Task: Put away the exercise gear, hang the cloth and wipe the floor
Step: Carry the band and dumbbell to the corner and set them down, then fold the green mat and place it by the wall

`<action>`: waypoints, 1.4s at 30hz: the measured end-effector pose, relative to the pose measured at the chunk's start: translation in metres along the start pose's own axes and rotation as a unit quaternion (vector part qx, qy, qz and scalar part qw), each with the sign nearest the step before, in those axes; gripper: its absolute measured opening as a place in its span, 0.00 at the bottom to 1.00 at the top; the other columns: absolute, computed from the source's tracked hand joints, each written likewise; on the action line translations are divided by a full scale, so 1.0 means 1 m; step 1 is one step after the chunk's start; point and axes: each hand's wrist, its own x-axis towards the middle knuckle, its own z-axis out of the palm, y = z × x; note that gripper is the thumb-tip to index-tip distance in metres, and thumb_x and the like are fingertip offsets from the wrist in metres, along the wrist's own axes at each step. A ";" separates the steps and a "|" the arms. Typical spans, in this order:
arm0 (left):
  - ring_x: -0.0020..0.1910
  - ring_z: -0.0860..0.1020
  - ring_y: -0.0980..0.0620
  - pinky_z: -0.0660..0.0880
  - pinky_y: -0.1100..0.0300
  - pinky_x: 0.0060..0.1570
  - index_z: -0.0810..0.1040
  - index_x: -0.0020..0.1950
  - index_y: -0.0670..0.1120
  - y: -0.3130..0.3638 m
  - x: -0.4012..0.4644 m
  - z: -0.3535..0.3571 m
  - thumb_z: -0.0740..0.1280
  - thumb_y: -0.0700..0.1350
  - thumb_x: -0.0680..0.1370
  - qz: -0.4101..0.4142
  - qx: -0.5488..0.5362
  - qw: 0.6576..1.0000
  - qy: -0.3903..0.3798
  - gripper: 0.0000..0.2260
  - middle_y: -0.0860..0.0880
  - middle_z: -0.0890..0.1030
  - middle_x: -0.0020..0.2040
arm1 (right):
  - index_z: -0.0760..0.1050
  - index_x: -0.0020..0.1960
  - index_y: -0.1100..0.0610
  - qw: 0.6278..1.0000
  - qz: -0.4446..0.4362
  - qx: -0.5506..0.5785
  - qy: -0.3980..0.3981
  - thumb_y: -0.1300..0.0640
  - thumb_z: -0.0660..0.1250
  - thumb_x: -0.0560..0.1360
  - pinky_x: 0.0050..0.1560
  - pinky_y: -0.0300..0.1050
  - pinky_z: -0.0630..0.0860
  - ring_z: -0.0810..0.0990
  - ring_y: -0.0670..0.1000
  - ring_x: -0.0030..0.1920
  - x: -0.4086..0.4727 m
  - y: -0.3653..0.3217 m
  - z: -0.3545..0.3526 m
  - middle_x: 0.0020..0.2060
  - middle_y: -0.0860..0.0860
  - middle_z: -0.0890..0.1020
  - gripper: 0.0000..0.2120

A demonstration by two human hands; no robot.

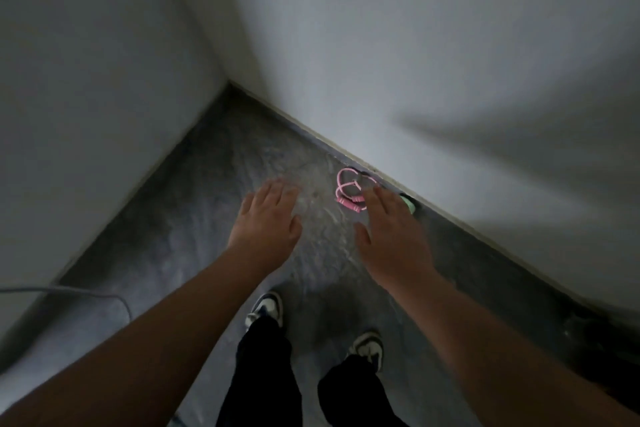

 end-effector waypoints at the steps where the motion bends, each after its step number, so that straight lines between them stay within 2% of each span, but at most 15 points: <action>1: 0.76 0.56 0.46 0.55 0.47 0.74 0.58 0.76 0.49 0.002 -0.025 -0.036 0.55 0.54 0.79 -0.017 -0.009 1.000 0.016 0.25 0.45 0.61 0.77 | 0.57 0.77 0.53 1.000 -0.029 -0.009 0.001 0.47 0.58 0.79 0.75 0.54 0.58 0.58 0.55 0.76 -0.011 -0.022 -0.031 0.76 0.53 0.63 0.28; 4: 0.78 0.51 0.47 0.50 0.46 0.75 0.54 0.78 0.51 0.004 -0.099 -0.128 0.53 0.54 0.80 -0.061 -0.026 0.996 0.062 0.26 0.47 0.56 0.79 | 0.55 0.77 0.52 0.995 -0.100 -0.024 -0.007 0.46 0.54 0.80 0.76 0.54 0.53 0.53 0.54 0.78 -0.046 -0.081 -0.114 0.77 0.53 0.58 0.28; 7: 0.78 0.50 0.47 0.49 0.46 0.76 0.52 0.78 0.52 -0.001 -0.177 -0.195 0.53 0.55 0.80 -0.114 -0.032 0.987 0.111 0.27 0.47 0.54 0.79 | 0.55 0.78 0.53 0.980 -0.189 -0.062 0.001 0.45 0.52 0.81 0.75 0.55 0.55 0.52 0.55 0.78 -0.082 -0.134 -0.168 0.78 0.54 0.58 0.28; 11: 0.78 0.49 0.46 0.51 0.44 0.75 0.50 0.79 0.52 -0.006 -0.279 -0.245 0.53 0.56 0.81 -0.185 -0.035 0.970 0.153 0.28 0.47 0.54 0.79 | 0.51 0.79 0.52 0.957 -0.272 -0.102 -0.005 0.44 0.52 0.80 0.75 0.56 0.54 0.51 0.57 0.78 -0.133 -0.198 -0.200 0.78 0.55 0.55 0.30; 14: 0.78 0.49 0.46 0.51 0.45 0.75 0.49 0.79 0.53 -0.010 -0.360 -0.259 0.52 0.56 0.80 -0.230 -0.036 0.956 0.177 0.28 0.47 0.53 0.80 | 0.55 0.78 0.54 0.940 -0.326 -0.096 -0.004 0.46 0.54 0.78 0.74 0.59 0.58 0.55 0.59 0.77 -0.183 -0.244 -0.203 0.78 0.57 0.58 0.31; 16: 0.78 0.49 0.46 0.51 0.45 0.75 0.49 0.79 0.53 -0.014 -0.409 -0.261 0.53 0.56 0.80 -0.264 -0.043 0.942 0.203 0.28 0.47 0.53 0.80 | 0.57 0.78 0.55 0.933 -0.351 -0.073 0.010 0.47 0.56 0.77 0.72 0.61 0.61 0.56 0.60 0.76 -0.216 -0.272 -0.198 0.77 0.57 0.60 0.31; 20: 0.78 0.50 0.46 0.51 0.45 0.75 0.52 0.78 0.53 -0.014 -0.515 -0.242 0.54 0.56 0.80 -0.338 -0.063 0.908 0.240 0.28 0.47 0.55 0.79 | 0.57 0.78 0.55 0.908 -0.413 -0.067 0.001 0.47 0.57 0.77 0.73 0.60 0.59 0.56 0.60 0.77 -0.289 -0.313 -0.174 0.77 0.57 0.61 0.31; 23: 0.78 0.48 0.46 0.49 0.46 0.76 0.51 0.79 0.53 -0.009 -0.600 -0.222 0.55 0.56 0.80 -0.399 -0.087 0.880 0.242 0.28 0.47 0.53 0.79 | 0.58 0.78 0.55 0.881 -0.468 -0.068 -0.020 0.47 0.56 0.77 0.73 0.60 0.59 0.56 0.60 0.77 -0.348 -0.343 -0.153 0.77 0.57 0.61 0.31; 27: 0.78 0.47 0.46 0.49 0.46 0.76 0.50 0.79 0.53 -0.002 -0.711 -0.194 0.55 0.56 0.80 -0.487 -0.083 0.832 0.253 0.28 0.47 0.52 0.80 | 0.60 0.77 0.56 0.836 -0.544 -0.062 -0.045 0.48 0.58 0.75 0.73 0.58 0.58 0.58 0.60 0.76 -0.420 -0.380 -0.127 0.76 0.58 0.62 0.31; 30: 0.78 0.49 0.45 0.50 0.45 0.75 0.51 0.78 0.53 0.003 -0.778 -0.174 0.56 0.55 0.80 -0.557 -0.103 0.783 0.257 0.29 0.47 0.53 0.80 | 0.62 0.76 0.57 0.800 -0.592 -0.056 -0.081 0.49 0.57 0.74 0.72 0.58 0.61 0.60 0.61 0.75 -0.465 -0.405 -0.107 0.75 0.58 0.64 0.32; 38: 0.78 0.52 0.44 0.50 0.45 0.75 0.52 0.78 0.52 0.014 -0.879 -0.133 0.57 0.55 0.79 -0.681 -0.112 0.687 0.227 0.29 0.46 0.56 0.79 | 0.62 0.75 0.59 0.689 -0.698 -0.091 -0.171 0.48 0.57 0.74 0.72 0.58 0.60 0.62 0.63 0.73 -0.544 -0.469 -0.047 0.73 0.61 0.66 0.31; 42: 0.78 0.52 0.44 0.50 0.45 0.75 0.53 0.78 0.53 0.023 -0.913 -0.126 0.56 0.54 0.77 -0.734 -0.139 0.617 0.247 0.30 0.46 0.56 0.79 | 0.60 0.76 0.56 0.634 -0.739 -0.100 -0.206 0.47 0.55 0.75 0.73 0.58 0.60 0.61 0.61 0.74 -0.584 -0.498 -0.027 0.74 0.60 0.65 0.31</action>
